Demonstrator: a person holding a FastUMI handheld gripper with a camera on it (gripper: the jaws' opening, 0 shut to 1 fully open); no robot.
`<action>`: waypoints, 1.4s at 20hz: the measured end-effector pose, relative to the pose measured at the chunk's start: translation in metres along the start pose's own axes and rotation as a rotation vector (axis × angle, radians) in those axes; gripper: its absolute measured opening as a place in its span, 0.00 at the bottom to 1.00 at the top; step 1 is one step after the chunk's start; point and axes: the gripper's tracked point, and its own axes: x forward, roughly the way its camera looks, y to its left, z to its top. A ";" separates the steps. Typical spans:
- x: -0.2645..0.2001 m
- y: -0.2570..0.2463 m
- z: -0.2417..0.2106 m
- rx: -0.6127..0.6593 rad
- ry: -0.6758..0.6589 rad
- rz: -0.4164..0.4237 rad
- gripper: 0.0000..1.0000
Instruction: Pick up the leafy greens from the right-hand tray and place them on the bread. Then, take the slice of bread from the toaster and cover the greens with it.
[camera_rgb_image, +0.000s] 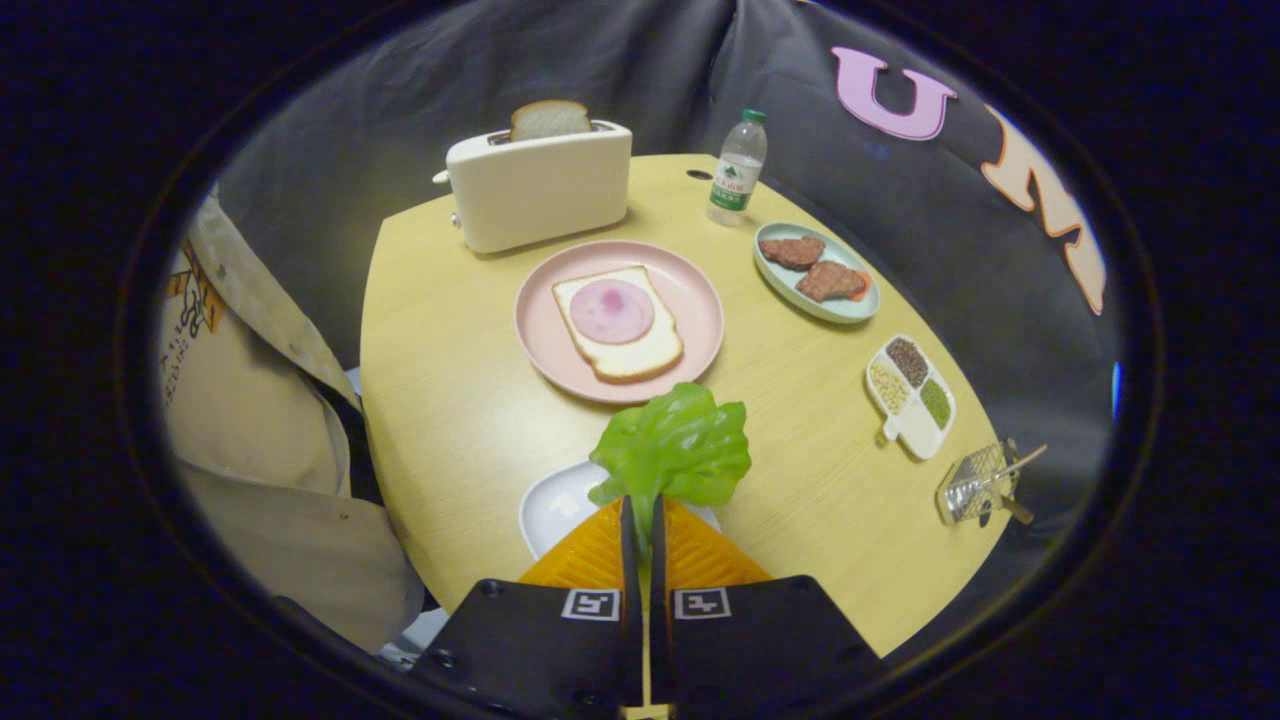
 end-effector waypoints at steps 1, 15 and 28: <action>-0.001 -0.001 0.009 -0.005 -0.005 -0.007 0.06; 0.042 0.024 0.125 -0.071 -0.092 0.030 0.06; 0.123 0.050 0.137 0.031 -0.036 0.171 0.06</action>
